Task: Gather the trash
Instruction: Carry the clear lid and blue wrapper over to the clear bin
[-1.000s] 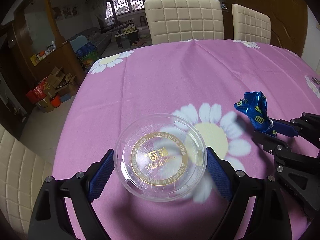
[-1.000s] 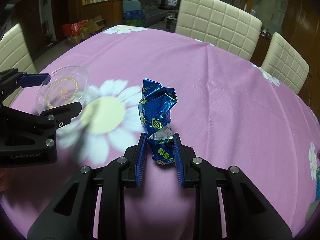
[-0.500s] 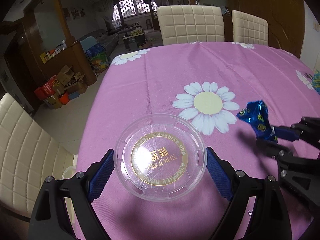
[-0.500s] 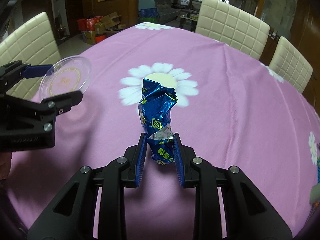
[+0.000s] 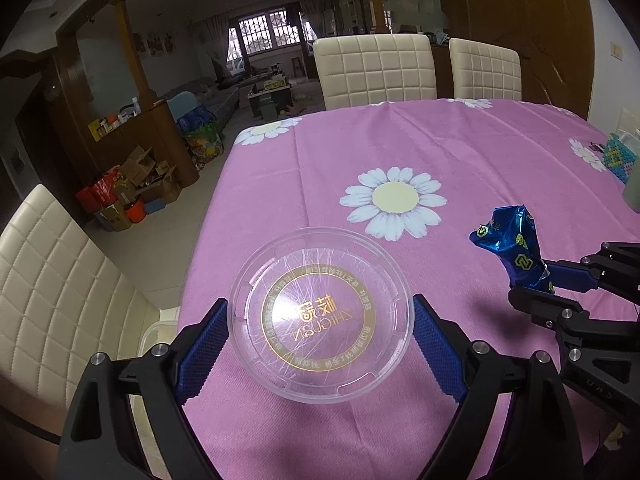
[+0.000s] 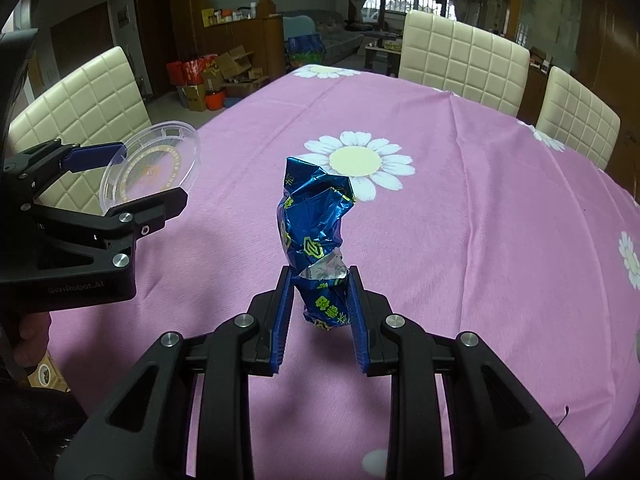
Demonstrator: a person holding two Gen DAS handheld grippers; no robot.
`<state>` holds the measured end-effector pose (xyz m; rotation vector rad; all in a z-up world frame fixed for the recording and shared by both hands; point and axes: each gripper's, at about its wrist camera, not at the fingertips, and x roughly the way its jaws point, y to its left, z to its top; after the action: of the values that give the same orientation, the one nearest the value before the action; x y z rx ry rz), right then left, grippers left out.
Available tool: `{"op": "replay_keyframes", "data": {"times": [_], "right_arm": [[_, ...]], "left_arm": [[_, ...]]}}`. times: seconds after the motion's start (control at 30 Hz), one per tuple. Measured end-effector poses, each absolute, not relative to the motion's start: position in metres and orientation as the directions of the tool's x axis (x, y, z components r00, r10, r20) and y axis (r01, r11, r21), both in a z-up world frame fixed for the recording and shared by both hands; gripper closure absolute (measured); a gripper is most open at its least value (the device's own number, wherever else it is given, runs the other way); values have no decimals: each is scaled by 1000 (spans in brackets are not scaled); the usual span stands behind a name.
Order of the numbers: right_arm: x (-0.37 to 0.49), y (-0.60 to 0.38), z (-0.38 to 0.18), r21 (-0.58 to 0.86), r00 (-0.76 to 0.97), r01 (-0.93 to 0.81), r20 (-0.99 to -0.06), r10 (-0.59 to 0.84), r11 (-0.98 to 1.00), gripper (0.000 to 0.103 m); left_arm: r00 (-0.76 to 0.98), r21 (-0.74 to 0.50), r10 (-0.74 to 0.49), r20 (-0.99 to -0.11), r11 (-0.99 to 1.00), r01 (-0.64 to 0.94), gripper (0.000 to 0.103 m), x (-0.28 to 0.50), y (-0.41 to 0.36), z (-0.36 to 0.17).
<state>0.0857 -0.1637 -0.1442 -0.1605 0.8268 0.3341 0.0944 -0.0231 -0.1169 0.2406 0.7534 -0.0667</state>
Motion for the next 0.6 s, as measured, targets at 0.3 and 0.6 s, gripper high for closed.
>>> {"op": "replay_keyframes", "data": {"times": [0.3,0.6], "right_arm": [[70,-165,-137,3,635,-362,-731,249,932,74],[65,-155,-135,-9,636,-386,-727,259,922,73]], "left_arm": [[753,207,45,-656,971,123,17,74,-19,-110],[759,212,65,-648,972,98,17,69,-7,-109]]}}
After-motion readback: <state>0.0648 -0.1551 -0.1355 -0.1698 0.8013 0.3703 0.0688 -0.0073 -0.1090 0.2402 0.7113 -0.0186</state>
